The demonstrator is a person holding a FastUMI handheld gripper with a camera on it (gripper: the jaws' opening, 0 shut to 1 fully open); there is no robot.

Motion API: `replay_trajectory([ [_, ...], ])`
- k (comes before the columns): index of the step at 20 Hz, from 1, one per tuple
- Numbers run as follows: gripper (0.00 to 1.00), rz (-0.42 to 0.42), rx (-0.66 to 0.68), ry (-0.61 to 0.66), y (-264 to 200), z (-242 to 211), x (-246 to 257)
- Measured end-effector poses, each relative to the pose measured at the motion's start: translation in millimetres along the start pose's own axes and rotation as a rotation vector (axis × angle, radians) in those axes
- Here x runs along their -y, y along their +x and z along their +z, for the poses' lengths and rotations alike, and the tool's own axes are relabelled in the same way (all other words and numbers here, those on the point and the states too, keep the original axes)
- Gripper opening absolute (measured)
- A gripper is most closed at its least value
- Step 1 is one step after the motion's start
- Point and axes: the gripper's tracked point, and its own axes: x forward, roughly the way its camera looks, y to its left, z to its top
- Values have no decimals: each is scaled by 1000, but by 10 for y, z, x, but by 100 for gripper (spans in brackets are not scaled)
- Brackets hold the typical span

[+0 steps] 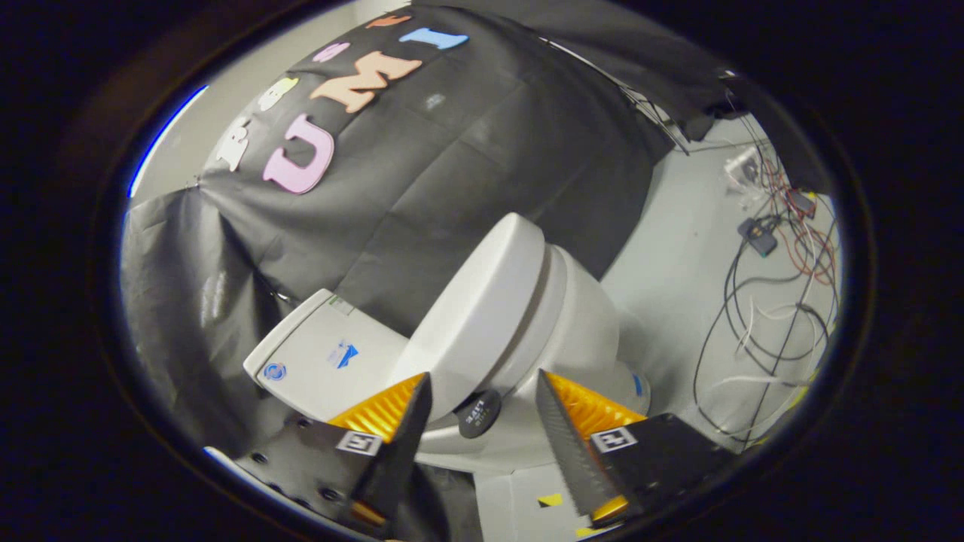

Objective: Open the toilet lid.

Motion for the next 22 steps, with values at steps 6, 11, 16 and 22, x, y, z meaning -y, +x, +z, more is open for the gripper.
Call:
replay_trajectory([
  [6,21,84,-37,209,88,-116,-95],
  [11,21,35,25,279,151,-79,-170],
  [16,21,-88,19,278,119,-73,-122],
  [22,21,-229,-40,169,68,-18,-239],
])
